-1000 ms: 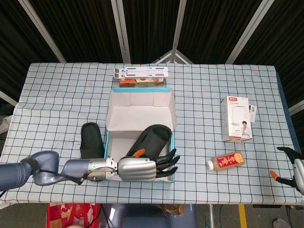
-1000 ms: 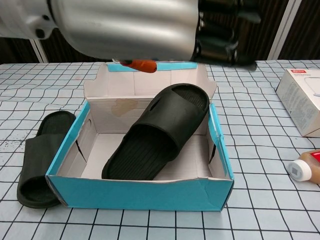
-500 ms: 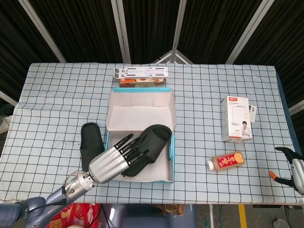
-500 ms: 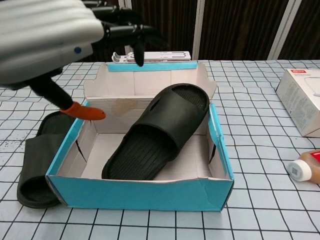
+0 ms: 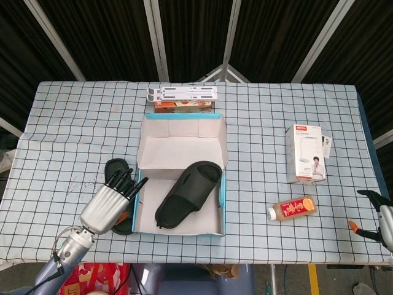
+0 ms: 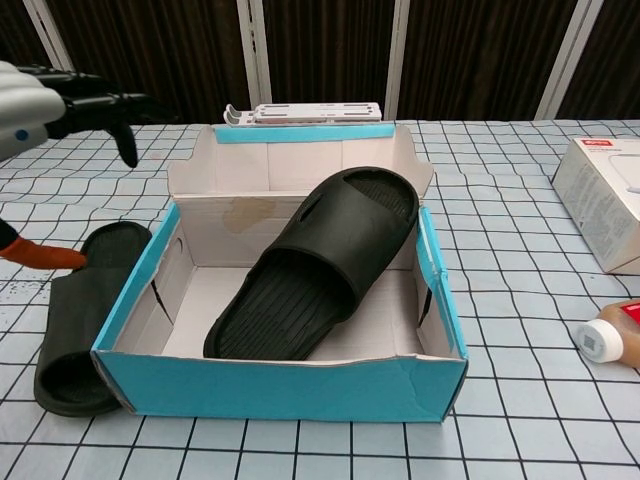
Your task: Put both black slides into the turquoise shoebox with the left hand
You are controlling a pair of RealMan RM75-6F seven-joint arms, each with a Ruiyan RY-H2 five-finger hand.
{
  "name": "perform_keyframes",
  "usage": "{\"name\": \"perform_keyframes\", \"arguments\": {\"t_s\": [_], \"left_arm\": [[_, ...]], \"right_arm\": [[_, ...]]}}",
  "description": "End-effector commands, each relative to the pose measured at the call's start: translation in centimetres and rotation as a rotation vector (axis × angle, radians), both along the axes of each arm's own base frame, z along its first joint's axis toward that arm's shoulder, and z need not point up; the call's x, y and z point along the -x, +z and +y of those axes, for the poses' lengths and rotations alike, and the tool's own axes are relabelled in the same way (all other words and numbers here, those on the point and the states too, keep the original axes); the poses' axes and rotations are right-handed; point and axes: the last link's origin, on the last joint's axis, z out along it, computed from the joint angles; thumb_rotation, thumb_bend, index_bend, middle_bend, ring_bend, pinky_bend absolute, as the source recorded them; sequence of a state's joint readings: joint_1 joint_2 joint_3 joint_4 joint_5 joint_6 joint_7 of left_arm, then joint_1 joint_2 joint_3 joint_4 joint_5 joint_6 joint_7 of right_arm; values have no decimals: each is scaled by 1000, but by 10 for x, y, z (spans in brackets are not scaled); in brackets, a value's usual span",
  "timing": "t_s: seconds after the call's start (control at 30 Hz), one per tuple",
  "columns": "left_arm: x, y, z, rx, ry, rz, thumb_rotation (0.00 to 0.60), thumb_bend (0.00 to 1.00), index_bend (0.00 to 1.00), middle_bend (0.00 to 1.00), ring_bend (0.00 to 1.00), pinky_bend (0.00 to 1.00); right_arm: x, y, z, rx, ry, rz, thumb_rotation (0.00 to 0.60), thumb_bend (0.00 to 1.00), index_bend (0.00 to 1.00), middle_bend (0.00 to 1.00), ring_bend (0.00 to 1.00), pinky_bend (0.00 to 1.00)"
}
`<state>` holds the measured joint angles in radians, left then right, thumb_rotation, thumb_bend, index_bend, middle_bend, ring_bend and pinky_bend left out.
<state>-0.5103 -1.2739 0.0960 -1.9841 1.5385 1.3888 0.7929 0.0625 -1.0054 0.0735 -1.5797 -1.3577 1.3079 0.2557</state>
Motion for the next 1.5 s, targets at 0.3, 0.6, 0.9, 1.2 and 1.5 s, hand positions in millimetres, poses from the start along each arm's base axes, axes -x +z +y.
{"name": "perform_keyframes", "arguments": {"t_s": [0.3,0.6,0.9,1.2,1.5], "left_arm": [[51,9,-18,-31,281,-249,537,214,83,286,101,158],[74,-3,-21,-106,278,-163,508,179,79,237,75,158],[87,-20,-26,-109,348,-173,422,108,59,212,72,158],[92,-40,-30,-57,402,-195,380,78,15,200,58,158],[87,-58,-20,-51,392,-181,382,77,9,195,49,158]], "right_arm": [[-1,-2,-1,-10,0,-1,600,233,259,253,263,271],[0,-1,0,-8,-3,-3,600,234,259,252,263,271],[0,-2,-1,-13,1,-5,600,233,259,252,263,271],[0,-2,-1,-16,0,-7,600,233,259,252,265,272],[1,-1,-1,-14,1,-11,600,234,259,252,265,272]]}}
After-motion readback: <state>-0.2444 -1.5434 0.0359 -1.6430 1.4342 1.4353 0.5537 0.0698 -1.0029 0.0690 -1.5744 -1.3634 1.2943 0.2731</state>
